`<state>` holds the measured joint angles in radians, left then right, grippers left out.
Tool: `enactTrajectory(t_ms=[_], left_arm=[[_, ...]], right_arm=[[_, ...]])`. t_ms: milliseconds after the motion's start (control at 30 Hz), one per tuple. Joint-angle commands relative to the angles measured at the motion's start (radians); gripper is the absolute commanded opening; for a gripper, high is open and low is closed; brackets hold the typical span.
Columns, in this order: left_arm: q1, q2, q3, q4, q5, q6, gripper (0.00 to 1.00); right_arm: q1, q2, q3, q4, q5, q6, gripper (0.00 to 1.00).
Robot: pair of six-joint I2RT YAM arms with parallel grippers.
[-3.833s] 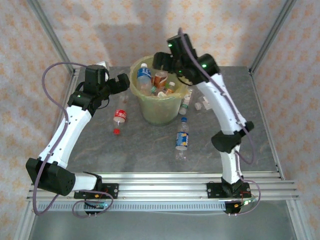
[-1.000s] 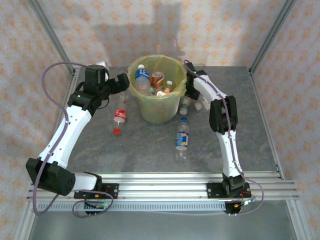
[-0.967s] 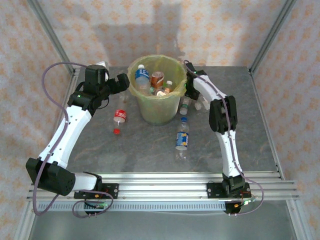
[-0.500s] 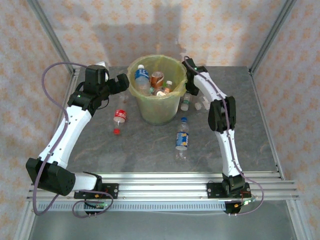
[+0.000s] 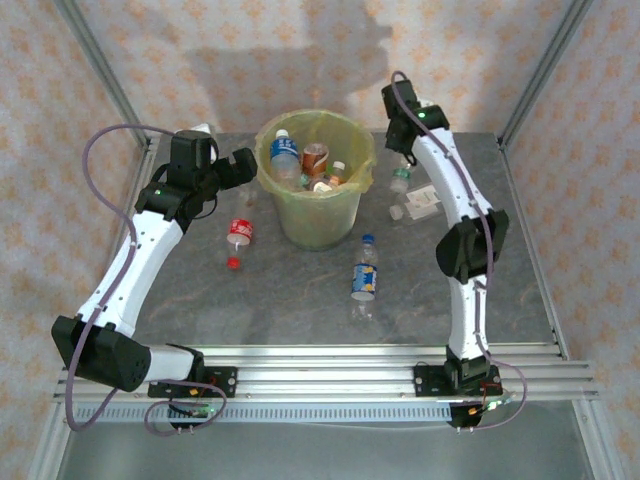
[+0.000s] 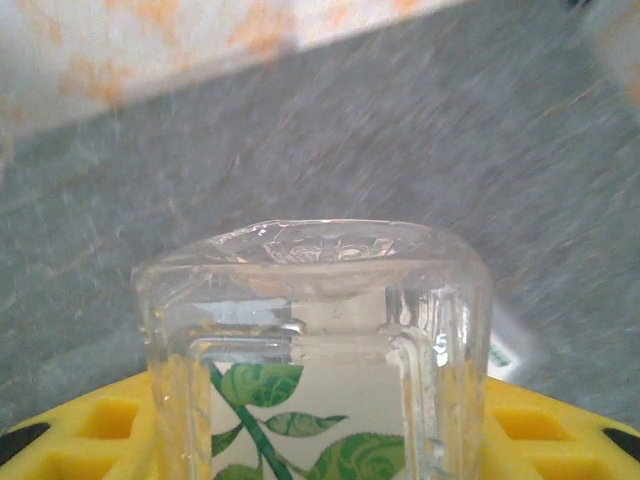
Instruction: Put the plastic bottles in the bin
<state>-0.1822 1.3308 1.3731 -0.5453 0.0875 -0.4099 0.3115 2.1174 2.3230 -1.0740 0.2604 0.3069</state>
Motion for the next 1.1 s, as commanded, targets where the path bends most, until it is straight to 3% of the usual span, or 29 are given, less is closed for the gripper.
enactTrajectory(t_ms=[0, 167, 367, 533, 833, 1067], left_arm=[[0.005, -0.025, 0.013, -0.026, -0.031, 0.025, 1.00], [0.004, -0.026, 0.012, -0.023, -0.031, 0.022, 1.00], [0.004, -0.017, 0.011, -0.015, -0.019, 0.012, 1.00], [0.004, -0.016, 0.005, -0.005, -0.010, 0.005, 1.00], [0.004, -0.025, -0.006, 0.001, -0.008, 0.002, 1.00], [0.004, -0.025, -0.007, 0.002, 0.002, 0.002, 1.00]], right_arm=[[0.000, -0.064, 0.038, -0.076, 0.162, -0.035, 0.49], [0.001, -0.167, 0.028, -0.061, 0.094, -0.052, 0.49], [0.009, -0.279, -0.032, 0.057, -0.222, -0.041, 0.48], [0.047, -0.287, -0.008, 0.141, -0.433, -0.007, 0.48], [0.184, -0.075, 0.317, 0.104, -0.472, 0.008, 0.47], [0.227, 0.013, 0.349, 0.145, -0.471, 0.023, 0.47]])
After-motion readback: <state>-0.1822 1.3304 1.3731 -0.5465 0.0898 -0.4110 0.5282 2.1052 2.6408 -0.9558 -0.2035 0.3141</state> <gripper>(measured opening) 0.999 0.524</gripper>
